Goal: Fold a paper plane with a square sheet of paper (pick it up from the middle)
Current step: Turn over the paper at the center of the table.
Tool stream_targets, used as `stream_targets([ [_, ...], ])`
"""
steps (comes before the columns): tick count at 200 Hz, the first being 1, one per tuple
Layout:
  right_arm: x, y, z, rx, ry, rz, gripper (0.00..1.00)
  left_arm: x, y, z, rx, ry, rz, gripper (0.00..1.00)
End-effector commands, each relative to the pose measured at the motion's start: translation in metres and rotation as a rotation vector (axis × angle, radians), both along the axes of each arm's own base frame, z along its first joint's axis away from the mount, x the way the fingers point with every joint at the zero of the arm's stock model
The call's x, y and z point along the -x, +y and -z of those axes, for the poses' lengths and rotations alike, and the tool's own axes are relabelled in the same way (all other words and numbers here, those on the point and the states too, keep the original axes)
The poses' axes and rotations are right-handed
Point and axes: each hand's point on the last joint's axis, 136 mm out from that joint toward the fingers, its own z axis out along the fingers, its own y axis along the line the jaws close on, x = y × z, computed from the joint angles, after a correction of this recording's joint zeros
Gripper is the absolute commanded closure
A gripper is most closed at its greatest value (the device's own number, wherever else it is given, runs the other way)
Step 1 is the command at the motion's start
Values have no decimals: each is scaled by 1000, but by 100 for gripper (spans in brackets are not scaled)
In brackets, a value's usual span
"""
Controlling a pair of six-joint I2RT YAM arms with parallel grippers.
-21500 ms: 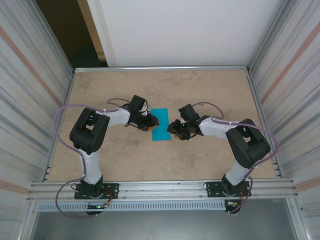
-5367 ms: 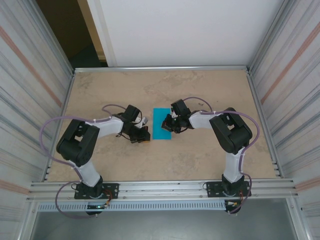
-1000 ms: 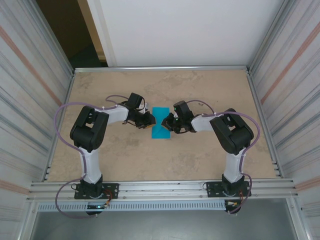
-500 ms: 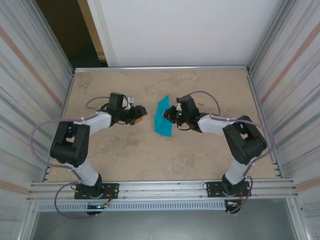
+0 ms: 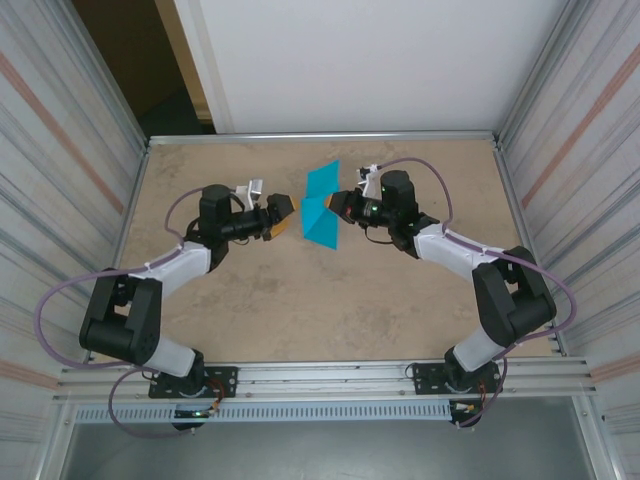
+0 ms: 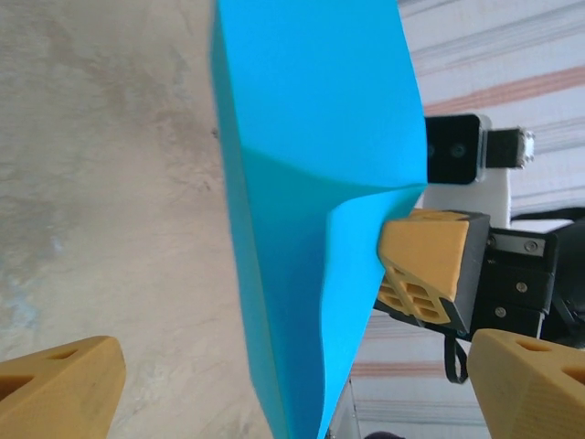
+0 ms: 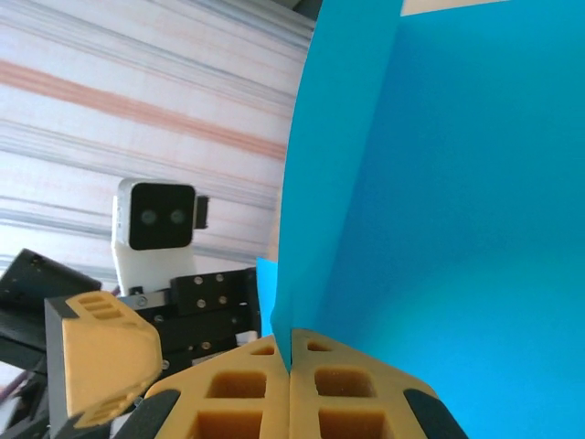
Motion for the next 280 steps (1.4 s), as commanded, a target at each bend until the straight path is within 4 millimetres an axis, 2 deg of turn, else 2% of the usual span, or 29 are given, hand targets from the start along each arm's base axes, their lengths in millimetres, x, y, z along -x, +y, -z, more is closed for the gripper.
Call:
stream_targets([
  [1, 9, 10, -42, -111, -54, -73, 96, 17, -15, -31, 58, -81, 84, 3],
  [38, 20, 13, -42, -132, -39, -106, 95, 28, -27, -28, 84, -51, 105, 9],
  [83, 28, 14, -39, -134, -15, -125, 94, 34, -31, -39, 126, -59, 121, 30],
  [146, 26, 7, -26, -113, 30, -112, 90, 35, -33, -50, 137, -89, 132, 58],
  [184, 24, 3, -24, -102, 34, -103, 81, 36, -34, -47, 129, -94, 144, 75],
  [205, 25, -2, -17, -67, 44, -79, 71, 35, -34, -41, 110, -86, 147, 82],
  [239, 24, -25, -4, 30, 61, 10, 51, 33, -33, -33, 67, -87, 151, 91],
  [257, 17, -49, 6, 102, 86, 104, 44, 31, -30, -28, 33, -96, 141, 92],
  [280, 10, -90, 19, 194, 112, 262, 35, 24, -20, -17, -65, -94, 115, 94],
])
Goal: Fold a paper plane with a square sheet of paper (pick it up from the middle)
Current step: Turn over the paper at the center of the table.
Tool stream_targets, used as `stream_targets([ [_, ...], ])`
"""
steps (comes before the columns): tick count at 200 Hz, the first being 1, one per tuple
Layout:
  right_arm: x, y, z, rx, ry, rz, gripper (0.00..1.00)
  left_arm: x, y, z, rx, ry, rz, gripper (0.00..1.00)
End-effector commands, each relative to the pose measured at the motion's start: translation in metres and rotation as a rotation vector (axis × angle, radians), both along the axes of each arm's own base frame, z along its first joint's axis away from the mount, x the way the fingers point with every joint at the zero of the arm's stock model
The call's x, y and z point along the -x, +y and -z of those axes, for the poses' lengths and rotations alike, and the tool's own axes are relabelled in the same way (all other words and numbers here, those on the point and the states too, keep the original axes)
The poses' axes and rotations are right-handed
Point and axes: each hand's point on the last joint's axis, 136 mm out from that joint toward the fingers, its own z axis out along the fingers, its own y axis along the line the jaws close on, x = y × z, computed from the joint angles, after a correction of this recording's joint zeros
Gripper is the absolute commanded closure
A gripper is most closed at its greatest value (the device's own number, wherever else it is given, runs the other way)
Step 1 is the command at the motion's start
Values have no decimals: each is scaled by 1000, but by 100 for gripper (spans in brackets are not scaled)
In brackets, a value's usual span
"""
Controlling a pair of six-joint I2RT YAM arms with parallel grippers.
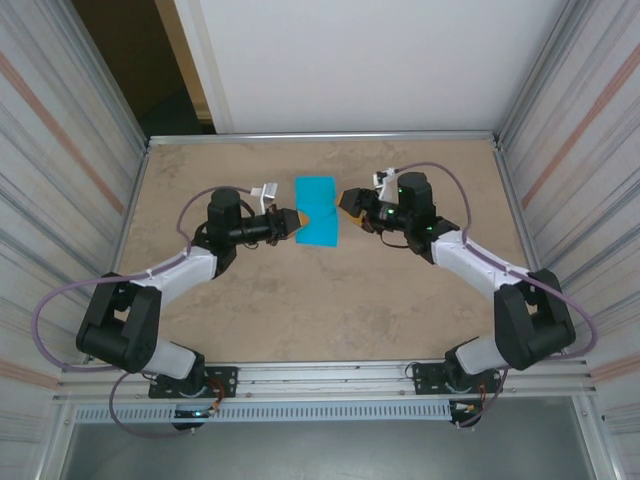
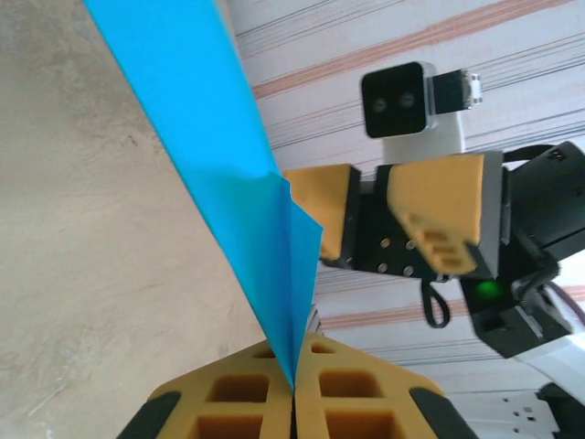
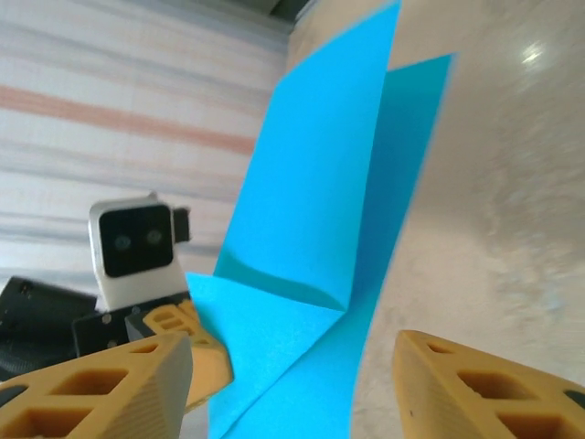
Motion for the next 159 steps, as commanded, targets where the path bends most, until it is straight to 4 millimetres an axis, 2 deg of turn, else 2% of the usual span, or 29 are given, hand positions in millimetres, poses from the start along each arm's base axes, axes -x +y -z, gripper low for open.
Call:
stream_targets([
  [1, -4, -45, 22, 151, 37, 166, 34, -6, 8, -1, -100, -62, -7, 94],
  [22, -6, -76, 23, 249, 23, 280, 28, -8, 22, 15, -306, -57, -36, 93],
  [54, -4, -106, 23, 366, 14, 391, 27, -12, 54, 35, -759, -98, -109, 95],
  [74, -4, -118, 24, 403, 25, 437, 27, -18, 75, 41, -1003, -128, -159, 95],
  [102, -4, -124, 24, 418, 26, 461, 28, -29, 98, 41, -1342, -202, -232, 95],
  [129, -4, -131, 25, 416, 46, 486, 29, -41, 101, 42, -1585, -250, -234, 95],
  [159, 1, -142, 31, 420, 69, 525, 29, -52, 84, 60, -1716, -279, -181, 95],
])
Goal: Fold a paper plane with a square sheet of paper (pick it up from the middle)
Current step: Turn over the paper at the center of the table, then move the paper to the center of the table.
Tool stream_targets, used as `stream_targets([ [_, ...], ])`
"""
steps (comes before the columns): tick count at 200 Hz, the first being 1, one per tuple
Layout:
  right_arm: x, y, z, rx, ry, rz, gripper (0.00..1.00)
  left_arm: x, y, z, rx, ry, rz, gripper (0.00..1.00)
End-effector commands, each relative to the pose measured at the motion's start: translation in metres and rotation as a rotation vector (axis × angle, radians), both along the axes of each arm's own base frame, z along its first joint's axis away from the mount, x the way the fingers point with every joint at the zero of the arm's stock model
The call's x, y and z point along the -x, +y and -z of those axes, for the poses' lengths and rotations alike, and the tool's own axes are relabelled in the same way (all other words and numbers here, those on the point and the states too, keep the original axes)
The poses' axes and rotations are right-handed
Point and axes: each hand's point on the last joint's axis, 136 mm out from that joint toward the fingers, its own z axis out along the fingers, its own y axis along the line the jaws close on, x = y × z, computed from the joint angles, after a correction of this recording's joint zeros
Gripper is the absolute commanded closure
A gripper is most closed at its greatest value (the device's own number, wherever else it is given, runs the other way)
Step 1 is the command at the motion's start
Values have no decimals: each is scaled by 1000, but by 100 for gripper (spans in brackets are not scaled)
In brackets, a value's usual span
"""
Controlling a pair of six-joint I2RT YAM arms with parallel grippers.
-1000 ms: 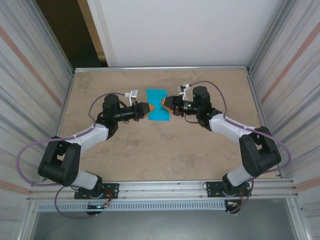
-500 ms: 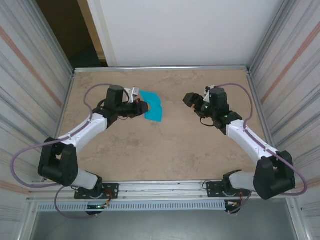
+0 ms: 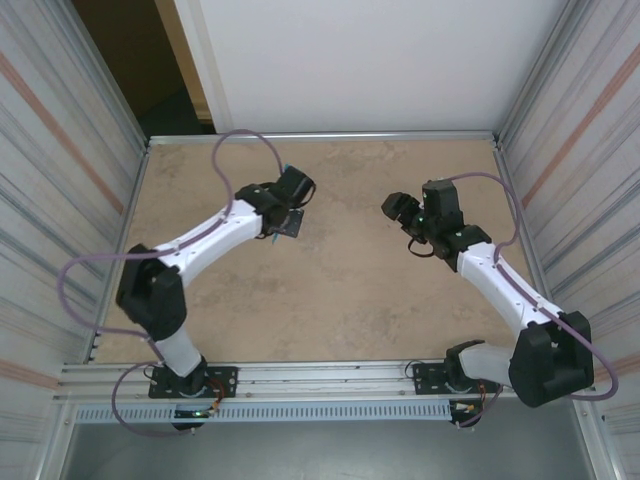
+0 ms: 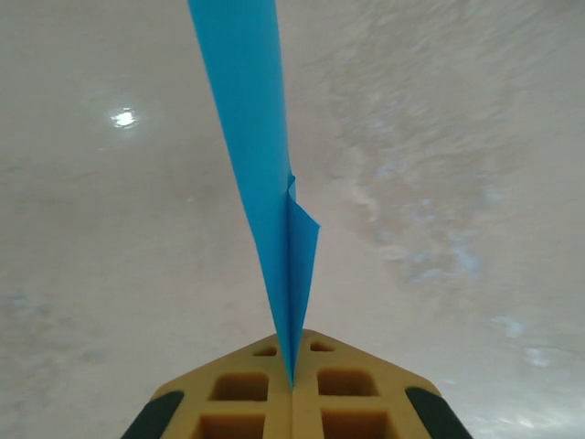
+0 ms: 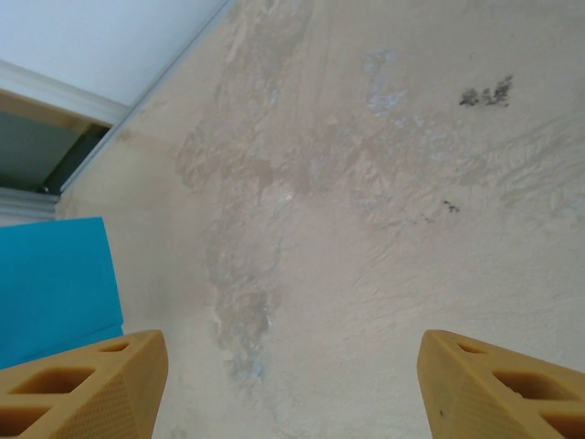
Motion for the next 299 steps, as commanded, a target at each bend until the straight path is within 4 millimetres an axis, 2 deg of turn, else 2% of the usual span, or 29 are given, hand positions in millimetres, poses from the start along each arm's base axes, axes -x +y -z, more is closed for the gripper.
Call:
stream_targets([
  [1, 6, -16, -4, 20, -7, 54, 29, -5, 21, 0, -258, -22, -7, 95],
  [37, 15, -33, 5, 19, 18, 110, 29, -7, 0, 40, -312, 57, 16, 96],
  [57, 18, -39, 8, 17, 24, 122, 29, -1, -22, 63, -205, 137, 36, 93],
  [76, 19, -39, 9, 10, 27, 119, 29, 8, -45, 77, -66, 208, 52, 85],
  [110, 19, -36, 14, -1, 50, 110, 28, 23, -89, 82, 247, 324, 93, 64],
  [135, 17, -29, 21, -11, 83, 81, 28, 20, -102, 62, 514, 352, 102, 54],
  [160, 12, -10, 32, -14, 129, 22, 30, 10, -88, 33, 703, 300, 71, 46],
  [182, 6, 28, 41, -11, 156, -76, 34, 3, -58, 19, 818, 259, -12, 42],
  [198, 2, 65, 46, -14, 167, -163, 36, 4, -33, 17, 876, 237, -77, 36],
  [225, -2, 131, 55, -33, 188, -299, 42, 9, 14, 23, 907, 198, -207, 20],
  [247, -3, 180, 72, -65, 230, -392, 47, 15, 43, 31, 931, 177, -289, 10],
  [273, -2, 226, 85, -84, 266, -476, 51, 19, 62, 33, 952, 154, -321, 5],
  [299, -5, 252, 100, -84, 303, -511, 51, 22, 63, 30, 960, 151, -284, 1],
])
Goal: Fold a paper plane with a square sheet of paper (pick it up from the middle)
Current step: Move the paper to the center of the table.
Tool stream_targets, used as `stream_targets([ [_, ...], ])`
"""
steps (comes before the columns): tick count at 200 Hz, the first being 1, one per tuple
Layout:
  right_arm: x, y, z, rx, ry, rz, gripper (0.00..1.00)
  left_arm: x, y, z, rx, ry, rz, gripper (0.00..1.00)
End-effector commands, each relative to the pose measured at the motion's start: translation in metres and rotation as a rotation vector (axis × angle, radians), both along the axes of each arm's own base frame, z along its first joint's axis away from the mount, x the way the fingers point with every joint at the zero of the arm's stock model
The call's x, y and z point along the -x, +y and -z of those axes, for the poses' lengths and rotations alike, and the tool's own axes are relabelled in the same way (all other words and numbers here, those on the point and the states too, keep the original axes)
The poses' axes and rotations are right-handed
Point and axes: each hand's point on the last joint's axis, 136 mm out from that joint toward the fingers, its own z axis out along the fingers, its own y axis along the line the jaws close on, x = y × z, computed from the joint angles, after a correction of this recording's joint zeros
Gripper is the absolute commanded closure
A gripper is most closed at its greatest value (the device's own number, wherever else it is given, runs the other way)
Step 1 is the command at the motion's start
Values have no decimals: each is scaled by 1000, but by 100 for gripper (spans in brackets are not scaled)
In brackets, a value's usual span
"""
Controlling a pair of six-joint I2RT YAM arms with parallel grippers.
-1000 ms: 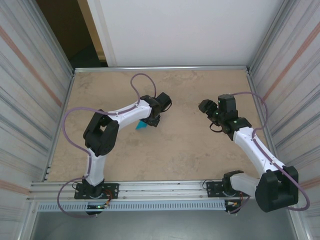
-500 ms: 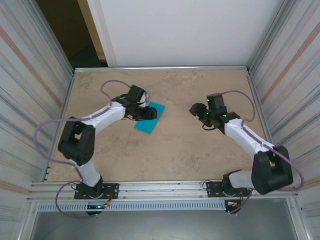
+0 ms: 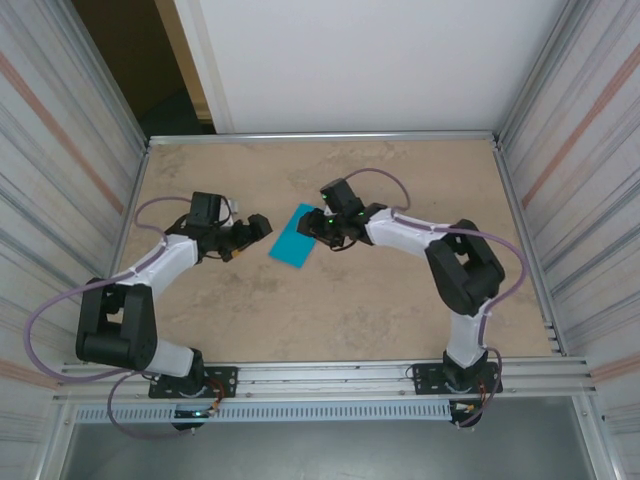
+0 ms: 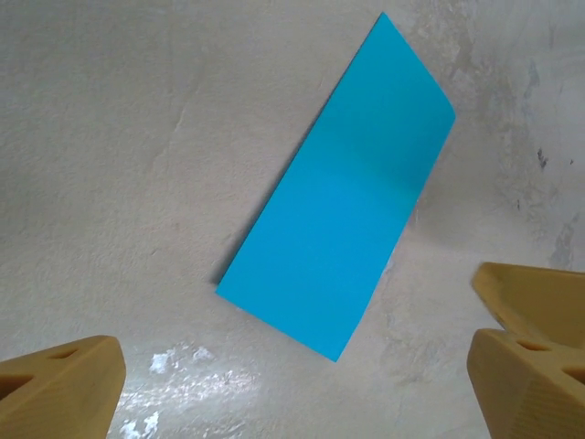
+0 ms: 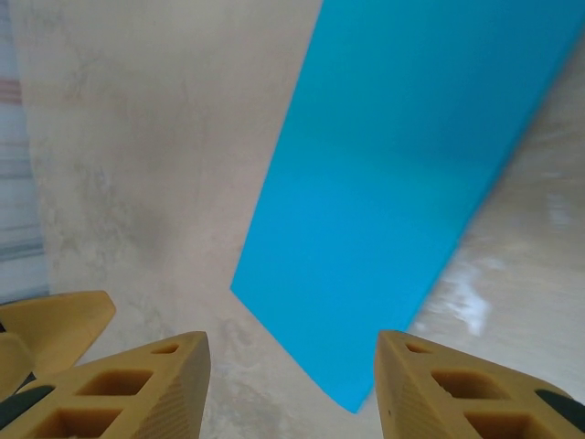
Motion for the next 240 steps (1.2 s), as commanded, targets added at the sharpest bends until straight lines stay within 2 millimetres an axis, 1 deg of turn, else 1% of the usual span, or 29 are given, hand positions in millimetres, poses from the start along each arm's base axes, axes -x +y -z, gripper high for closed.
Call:
stream_targets([
  [1, -2, 24, 7, -29, 48, -30, 50, -1, -6, -18, 45, -71, 43, 1],
  [11, -3, 31, 15, -21, 76, -45, 51, -2, -6, -19, 44, -78, 40, 1],
  [29, -2, 35, 32, 0, 120, -59, 52, -3, -6, -19, 48, -79, 43, 1],
  [40, -2, 38, 37, 0, 136, -70, 52, -3, -7, -19, 51, -78, 45, 1],
  [73, 7, 31, 59, 53, 184, -102, 52, -4, -9, -16, 62, -66, 53, 1],
  [88, 12, 19, 71, 92, 196, -137, 52, -4, -10, -16, 69, -65, 58, 1],
  [103, 18, -5, 86, 161, 216, -174, 53, -3, -11, -17, 72, -61, 64, 1],
  [118, 31, -28, 98, 227, 236, -239, 53, -3, -12, -17, 78, -62, 67, 1],
  [133, 50, -42, 102, 226, 268, -392, 52, -3, -14, -16, 93, -60, 67, 1],
  [144, 61, -58, 103, 262, 282, -487, 52, -3, -16, -15, 111, -56, 69, 1],
  [151, 64, -68, 100, 279, 280, -520, 52, -3, -18, -13, 122, -51, 71, 1],
  [158, 63, -71, 93, 263, 266, -533, 52, -4, -20, -12, 135, -45, 74, 1],
  [166, 58, -72, 80, 232, 233, -519, 52, -4, -22, -12, 150, -41, 79, 1],
  [172, 51, -71, 67, 198, 200, -491, 52, -5, -24, -11, 161, -36, 81, 2],
  [183, 40, -65, 43, 129, 147, -426, 52, -5, -27, -10, 181, -29, 87, 2],
  [192, 27, -62, 24, 85, 97, -338, 51, -4, -30, -9, 195, -25, 91, 2],
  [202, 16, -63, 11, 45, 57, -220, 50, -3, -35, -8, 209, -20, 99, 1],
  [204, 13, -62, 5, 34, 41, -198, 50, -3, -36, -8, 210, -21, 100, 1],
  [209, 9, -65, 0, 16, 25, -139, 50, -1, -38, -6, 212, -13, 103, 1],
  [225, 6, -79, 1, 9, 19, 49, 50, 3, -46, -3, 215, 1, 123, 1],
  [240, 13, -85, 11, 0, 42, 147, 51, 7, -56, 0, 224, 22, 149, 1],
])
